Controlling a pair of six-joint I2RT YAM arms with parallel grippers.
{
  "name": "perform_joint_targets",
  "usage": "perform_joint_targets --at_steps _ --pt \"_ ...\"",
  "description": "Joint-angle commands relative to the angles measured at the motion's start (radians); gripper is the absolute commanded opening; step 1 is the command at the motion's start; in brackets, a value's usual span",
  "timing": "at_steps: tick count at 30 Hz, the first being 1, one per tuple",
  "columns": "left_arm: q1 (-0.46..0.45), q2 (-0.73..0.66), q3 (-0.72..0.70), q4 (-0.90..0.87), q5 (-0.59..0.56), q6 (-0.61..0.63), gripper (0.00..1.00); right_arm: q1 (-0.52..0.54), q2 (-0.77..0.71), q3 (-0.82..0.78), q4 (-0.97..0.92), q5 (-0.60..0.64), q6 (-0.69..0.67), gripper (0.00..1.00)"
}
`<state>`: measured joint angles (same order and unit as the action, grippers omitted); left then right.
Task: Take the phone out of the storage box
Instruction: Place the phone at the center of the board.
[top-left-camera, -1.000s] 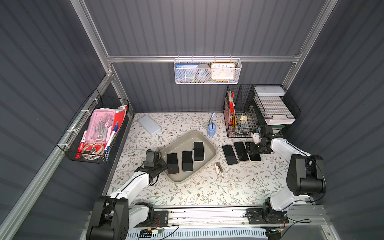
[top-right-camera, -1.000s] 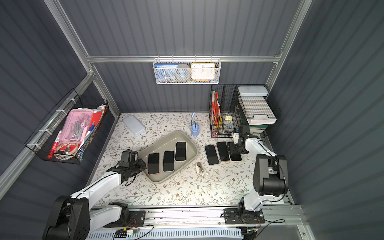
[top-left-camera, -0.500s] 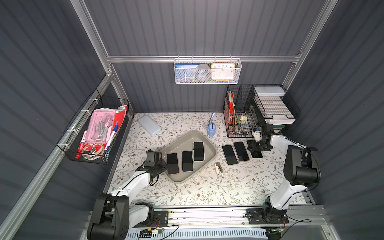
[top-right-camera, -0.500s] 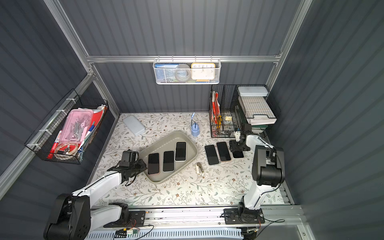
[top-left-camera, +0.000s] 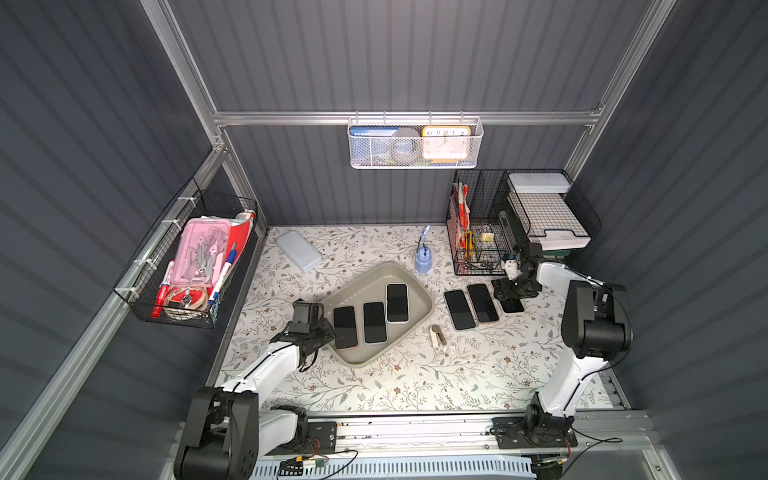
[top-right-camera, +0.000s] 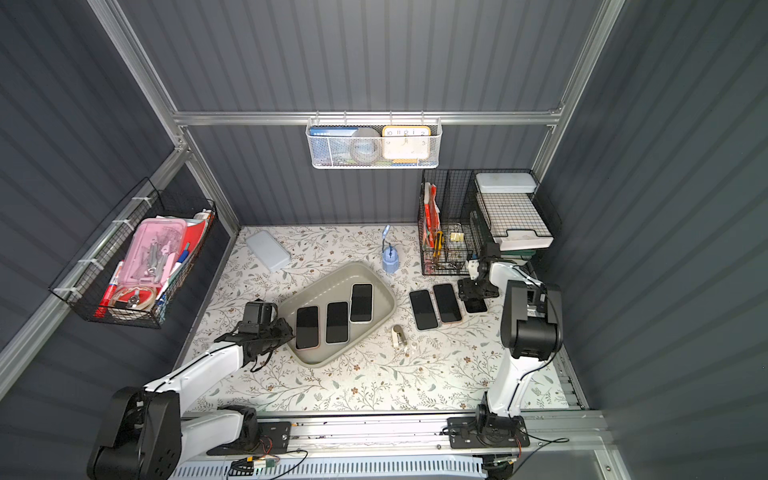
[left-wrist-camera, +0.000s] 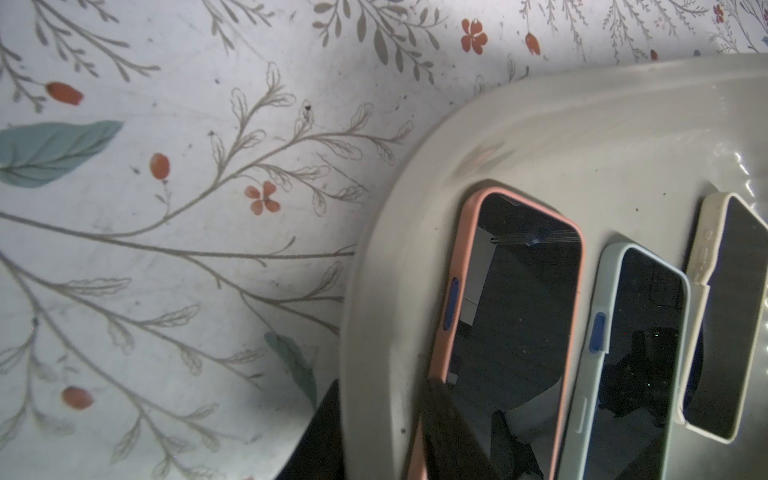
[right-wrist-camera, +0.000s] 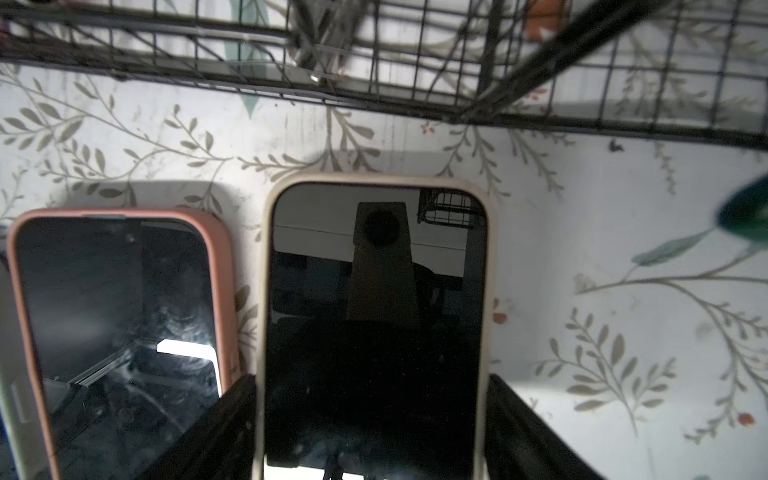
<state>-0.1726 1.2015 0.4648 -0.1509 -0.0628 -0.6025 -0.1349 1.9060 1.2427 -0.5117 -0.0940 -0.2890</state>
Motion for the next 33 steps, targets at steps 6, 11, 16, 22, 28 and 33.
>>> perform_joint_targets --at_steps 6,11,16,22,28,33 --pt "-0.007 -0.010 0.015 -0.006 0.009 0.017 0.33 0.000 0.010 0.043 -0.047 -0.022 -0.007 0.77" --pt "-0.007 -0.010 0.015 -0.004 0.010 0.020 0.33 0.000 -0.020 0.012 -0.020 -0.004 0.002 0.99" --pt "-0.007 -0.012 0.016 -0.003 0.012 0.020 0.33 0.003 -0.091 -0.041 0.015 0.025 0.027 0.99" --pt "-0.007 -0.025 0.010 -0.002 0.006 0.018 0.33 0.077 -0.362 -0.160 0.005 0.102 0.133 0.96" --pt "-0.007 -0.023 0.011 -0.002 0.002 0.017 0.33 0.371 -0.579 -0.282 0.102 0.163 0.269 0.95" --pt "-0.007 -0.035 0.005 -0.004 0.000 0.012 0.33 0.575 -0.500 -0.160 -0.022 0.214 0.428 0.95"
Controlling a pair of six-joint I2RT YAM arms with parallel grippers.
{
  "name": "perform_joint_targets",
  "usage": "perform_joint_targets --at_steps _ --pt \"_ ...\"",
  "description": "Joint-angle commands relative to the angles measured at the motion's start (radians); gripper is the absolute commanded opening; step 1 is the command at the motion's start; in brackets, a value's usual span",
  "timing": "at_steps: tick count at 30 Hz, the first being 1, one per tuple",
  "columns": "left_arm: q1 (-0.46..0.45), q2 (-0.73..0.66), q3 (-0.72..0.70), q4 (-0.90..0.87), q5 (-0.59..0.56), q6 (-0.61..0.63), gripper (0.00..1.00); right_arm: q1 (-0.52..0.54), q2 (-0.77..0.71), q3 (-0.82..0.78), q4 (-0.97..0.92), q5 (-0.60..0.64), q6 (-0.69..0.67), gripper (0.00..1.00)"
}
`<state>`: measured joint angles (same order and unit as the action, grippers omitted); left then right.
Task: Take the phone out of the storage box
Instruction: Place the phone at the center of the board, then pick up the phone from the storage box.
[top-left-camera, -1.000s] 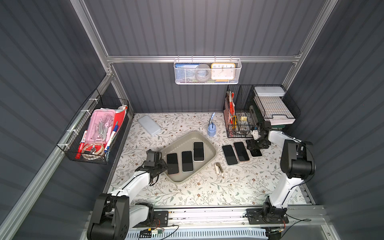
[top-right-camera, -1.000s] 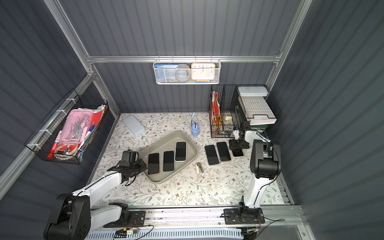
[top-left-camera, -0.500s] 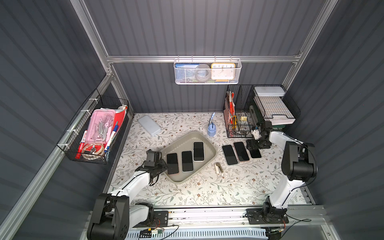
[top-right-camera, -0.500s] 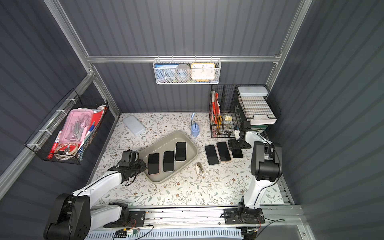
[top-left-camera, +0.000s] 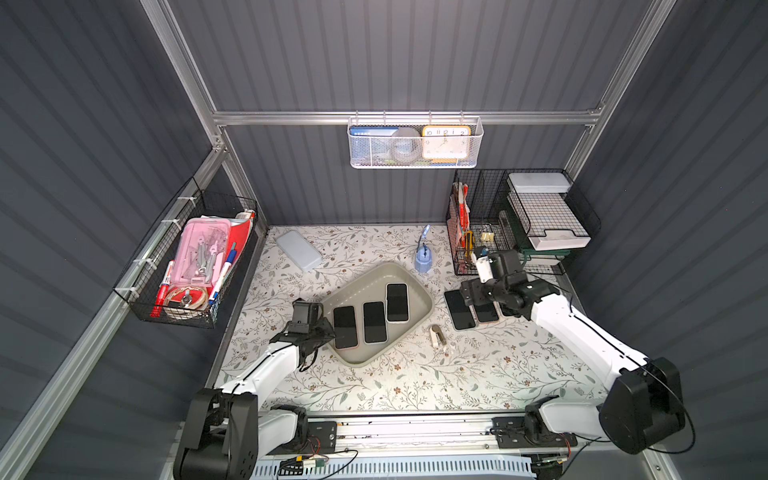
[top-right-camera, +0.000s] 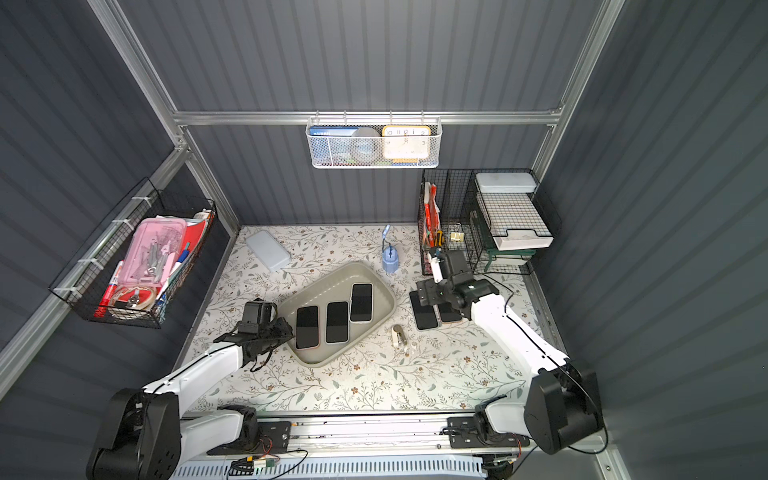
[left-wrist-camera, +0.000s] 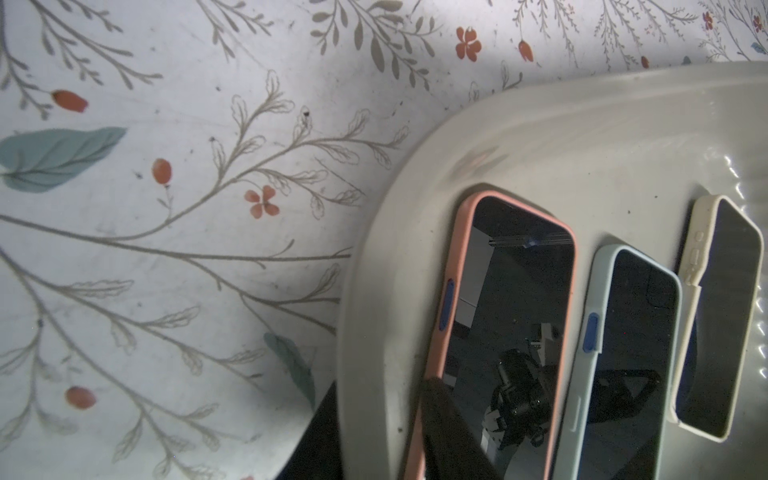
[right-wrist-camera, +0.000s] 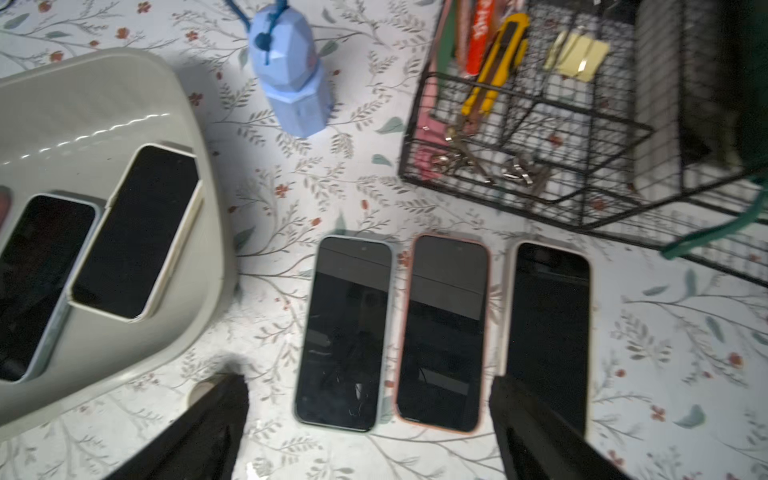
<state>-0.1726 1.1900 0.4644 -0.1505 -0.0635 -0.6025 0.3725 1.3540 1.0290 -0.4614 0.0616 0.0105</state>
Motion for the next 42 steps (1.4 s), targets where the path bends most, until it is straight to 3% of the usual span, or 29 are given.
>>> perform_joint_targets --at_steps 1,8,16,25,31,42 --pt "-0.007 -0.026 0.005 -0.004 -0.001 0.011 0.33 0.104 0.081 0.087 -0.095 0.074 0.169 0.95" --pt "-0.007 -0.026 0.005 -0.002 -0.001 0.011 0.33 0.334 0.268 0.239 -0.089 0.119 0.309 0.91" --pt "-0.007 -0.034 0.003 0.001 0.002 0.016 0.33 0.458 0.508 0.405 -0.021 0.203 0.561 0.96" --pt "-0.007 -0.061 -0.007 0.006 0.007 0.020 0.33 0.477 0.777 0.666 -0.108 0.362 0.693 0.99" --pt "-0.007 -0.082 -0.016 0.006 0.005 0.021 0.33 0.476 0.852 0.737 -0.131 0.431 0.689 0.99" --pt "-0.007 -0.090 -0.018 0.007 0.013 0.026 0.33 0.454 0.920 0.793 -0.147 0.384 0.698 0.99"
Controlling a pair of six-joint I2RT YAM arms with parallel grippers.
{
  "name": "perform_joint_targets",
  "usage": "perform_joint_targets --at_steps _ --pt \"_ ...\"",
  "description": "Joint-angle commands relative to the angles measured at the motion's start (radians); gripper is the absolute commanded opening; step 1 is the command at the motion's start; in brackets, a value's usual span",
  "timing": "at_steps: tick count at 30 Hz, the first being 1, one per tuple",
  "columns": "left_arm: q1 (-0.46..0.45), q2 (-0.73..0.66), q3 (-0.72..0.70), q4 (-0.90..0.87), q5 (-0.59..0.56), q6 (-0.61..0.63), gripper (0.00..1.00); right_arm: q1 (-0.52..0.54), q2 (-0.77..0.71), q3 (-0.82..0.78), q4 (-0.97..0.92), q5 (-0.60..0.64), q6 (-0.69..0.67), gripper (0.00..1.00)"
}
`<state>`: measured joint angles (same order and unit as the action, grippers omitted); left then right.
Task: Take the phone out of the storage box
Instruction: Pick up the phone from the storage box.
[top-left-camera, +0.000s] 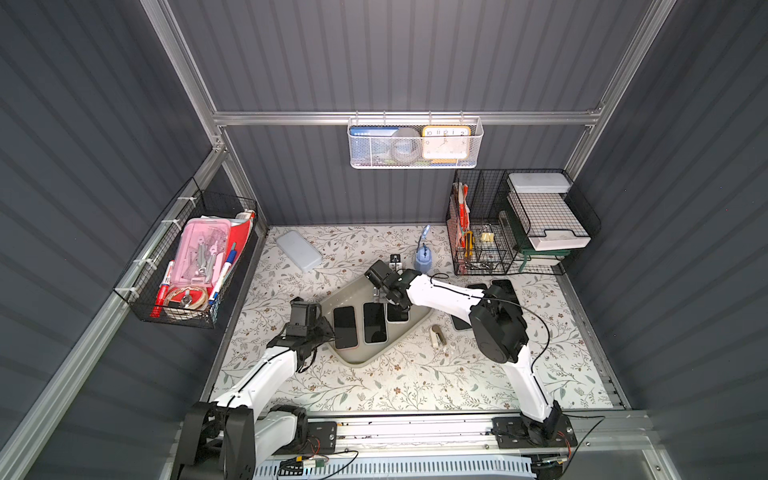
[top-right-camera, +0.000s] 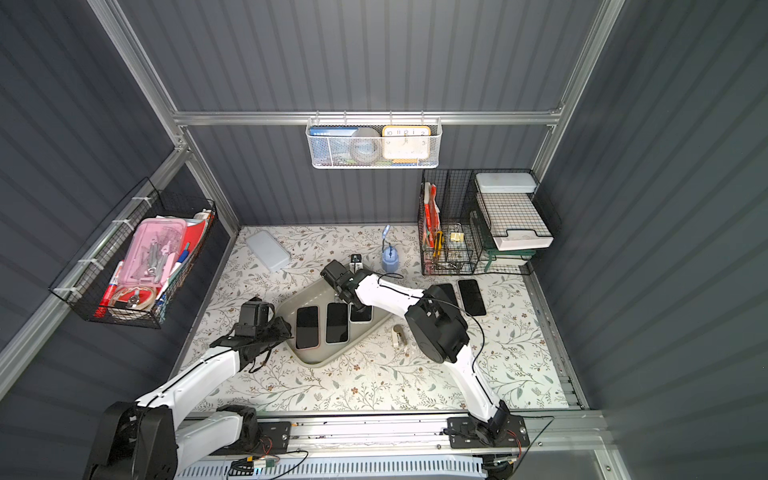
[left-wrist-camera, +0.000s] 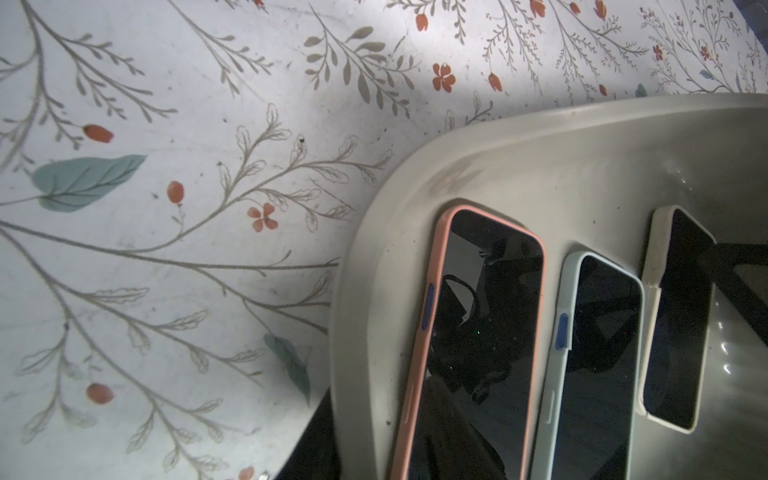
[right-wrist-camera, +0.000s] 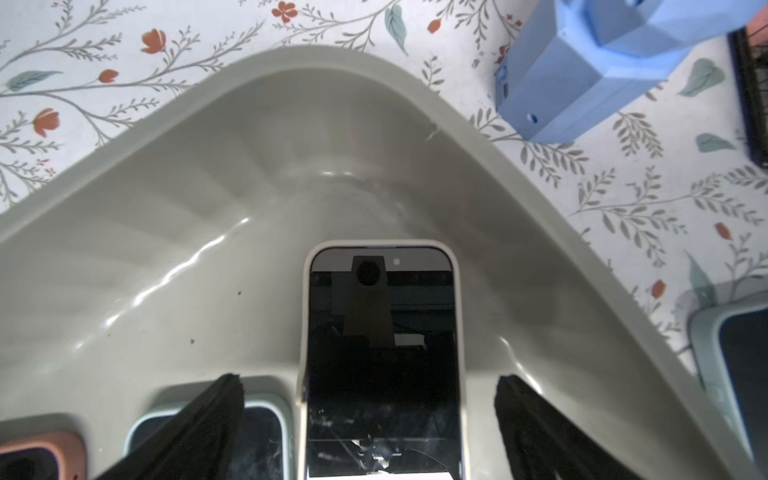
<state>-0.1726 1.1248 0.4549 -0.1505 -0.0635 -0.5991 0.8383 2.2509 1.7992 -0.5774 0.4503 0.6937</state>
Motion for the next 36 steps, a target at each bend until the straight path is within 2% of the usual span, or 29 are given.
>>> perform_joint_targets --at_steps 1,19,23,29,36 --pt "-0.007 -0.026 -0.010 0.006 0.012 0.022 0.33 -0.018 0.027 0.025 -0.030 -0.014 0.019 0.99" --pt "-0.007 -0.024 -0.009 0.003 0.007 0.019 0.33 -0.043 0.113 0.057 -0.051 -0.076 0.031 0.98" --pt "-0.007 -0.025 -0.009 0.001 0.006 0.018 0.33 -0.048 0.116 0.042 -0.038 -0.094 0.038 0.90" --pt "-0.007 -0.025 -0.009 0.002 0.002 0.016 0.33 -0.058 0.103 -0.002 0.000 -0.129 0.035 0.69" --pt "-0.007 -0.021 -0.007 -0.001 0.001 0.015 0.33 -0.064 0.041 -0.011 0.028 -0.141 -0.022 0.63"
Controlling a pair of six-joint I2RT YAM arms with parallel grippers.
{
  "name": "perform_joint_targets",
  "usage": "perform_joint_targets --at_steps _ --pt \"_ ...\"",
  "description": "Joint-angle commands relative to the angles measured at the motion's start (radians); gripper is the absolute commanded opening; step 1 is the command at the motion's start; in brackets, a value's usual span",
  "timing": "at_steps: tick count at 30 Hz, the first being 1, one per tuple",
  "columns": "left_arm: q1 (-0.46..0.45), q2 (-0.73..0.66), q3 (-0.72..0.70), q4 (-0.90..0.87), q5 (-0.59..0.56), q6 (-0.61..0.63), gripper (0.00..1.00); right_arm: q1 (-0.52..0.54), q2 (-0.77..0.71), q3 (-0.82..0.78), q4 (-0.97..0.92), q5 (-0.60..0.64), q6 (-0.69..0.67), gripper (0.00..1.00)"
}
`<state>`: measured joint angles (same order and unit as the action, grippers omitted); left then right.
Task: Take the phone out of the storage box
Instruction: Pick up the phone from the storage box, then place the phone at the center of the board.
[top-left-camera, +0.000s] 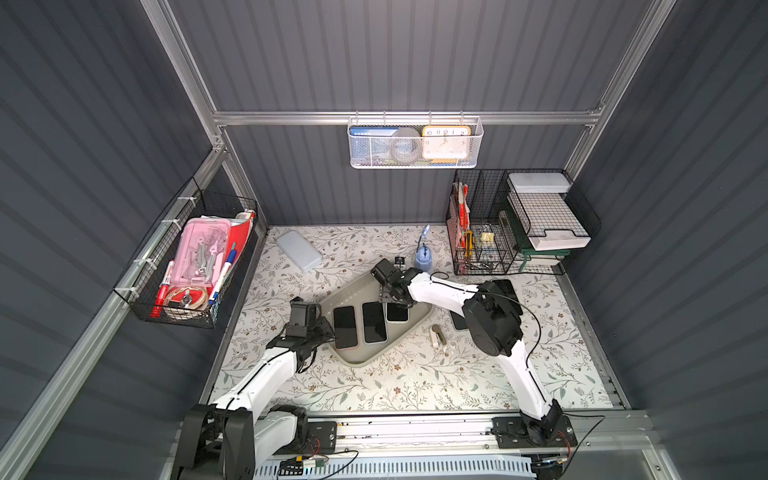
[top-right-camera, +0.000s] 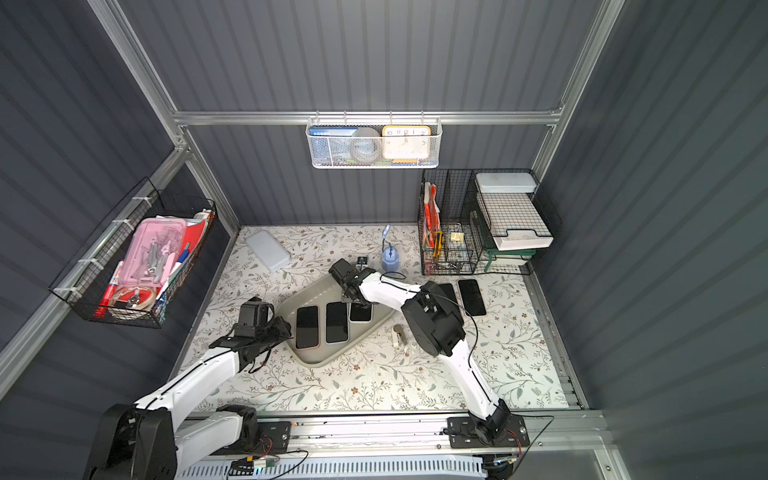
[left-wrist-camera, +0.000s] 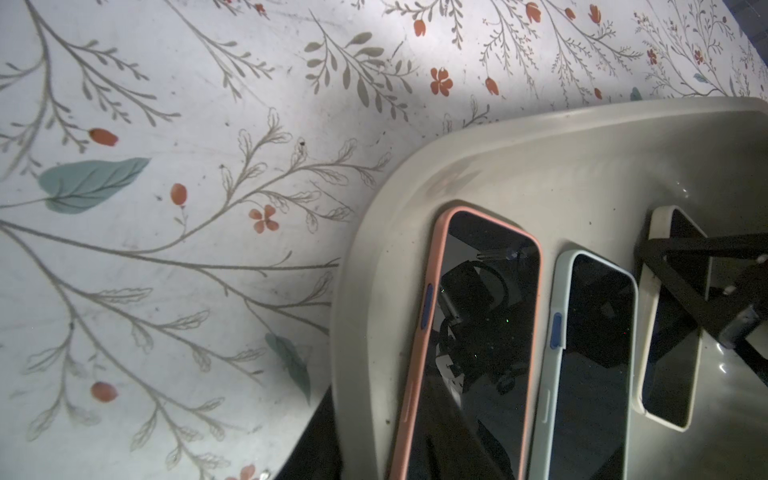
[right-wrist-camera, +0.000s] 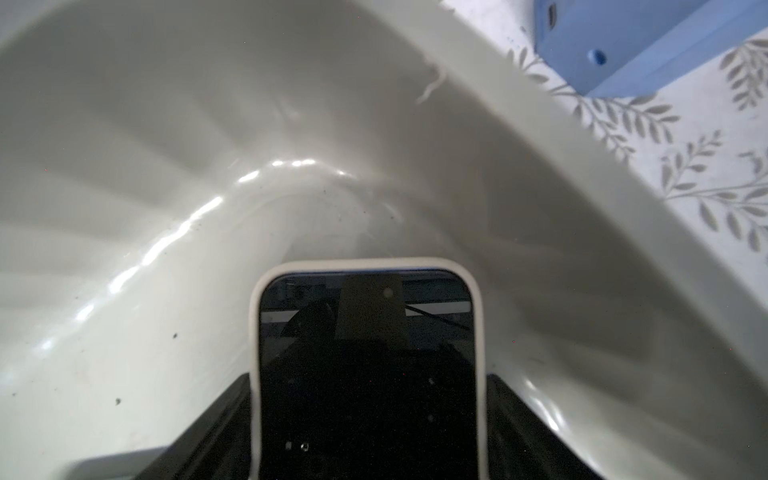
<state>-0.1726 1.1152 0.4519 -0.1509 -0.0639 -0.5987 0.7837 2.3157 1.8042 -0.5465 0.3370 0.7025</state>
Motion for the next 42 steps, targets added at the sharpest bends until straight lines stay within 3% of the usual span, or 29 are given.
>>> perform_joint_targets --at_steps 1,17,26,36,42 --pt "-0.007 -0.010 -0.003 -0.001 0.001 0.014 0.33 -0.008 -0.039 -0.009 -0.009 -0.022 -0.044 0.62" --pt "-0.007 0.005 0.002 -0.001 -0.001 0.010 0.33 -0.001 -0.403 -0.160 0.127 -0.037 -0.147 0.58" --pt "-0.007 -0.002 0.000 0.001 -0.001 0.010 0.33 -0.018 -0.604 -0.303 -0.007 0.026 -0.226 0.59" --pt "-0.007 -0.010 -0.004 0.004 0.007 0.016 0.33 -0.129 -0.898 -0.618 -0.140 -0.072 -0.269 0.60" --pt "-0.007 -0.008 -0.004 0.007 0.007 0.016 0.33 -0.131 -1.001 -0.736 -0.244 -0.098 -0.263 0.59"
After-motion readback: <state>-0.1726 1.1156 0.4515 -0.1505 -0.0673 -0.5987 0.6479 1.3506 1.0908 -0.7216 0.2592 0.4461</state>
